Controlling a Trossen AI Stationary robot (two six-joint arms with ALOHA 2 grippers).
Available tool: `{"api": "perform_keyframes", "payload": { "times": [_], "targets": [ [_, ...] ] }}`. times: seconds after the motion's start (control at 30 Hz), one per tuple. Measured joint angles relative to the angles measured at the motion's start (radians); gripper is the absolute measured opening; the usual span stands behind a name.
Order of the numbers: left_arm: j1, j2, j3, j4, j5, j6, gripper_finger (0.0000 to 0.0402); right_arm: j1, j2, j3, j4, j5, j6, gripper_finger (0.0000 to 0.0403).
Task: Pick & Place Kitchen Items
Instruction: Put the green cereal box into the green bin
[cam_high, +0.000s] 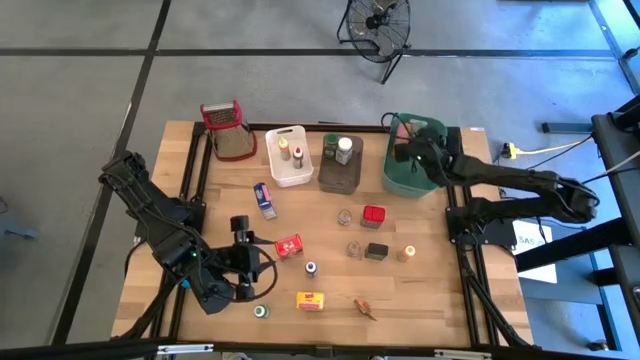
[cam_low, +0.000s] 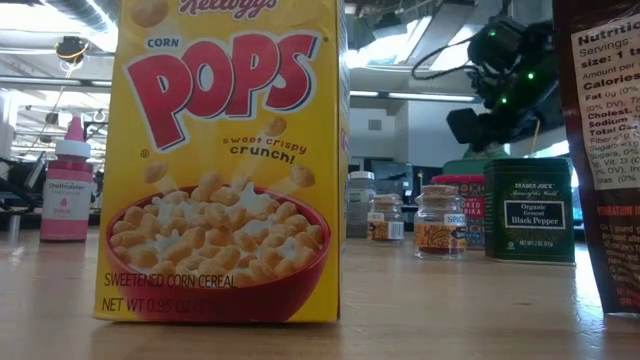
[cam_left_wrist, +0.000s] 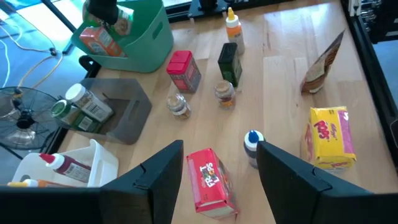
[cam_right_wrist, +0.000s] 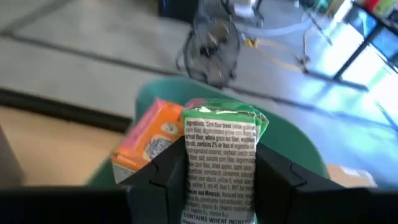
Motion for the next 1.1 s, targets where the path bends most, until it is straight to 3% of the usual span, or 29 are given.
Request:
{"api": "perform_keyframes", "payload": {
  "times": [0.2, 0.63, 1.1],
  "targets": [
    [0.003, 0.0, 0.0, 0.0, -0.01, 0.0, 0.0198, 0.01, 0.006, -0.152, 0.344, 0.055, -0.089, 0.0142],
    [0.003, 0.0, 0.0, 0.001, -0.051, 0.044, 0.0198, 0.009, 0.012, -0.373, 0.816, 0.106, -0.218, 0.0142],
    [0.019, 0.0, 0.0, 0.001, -0.061, 0.055, 0.0198, -0.027, 0.059, -0.396, 0.968, 0.019, -0.258, 0.0142]
  ]
}}
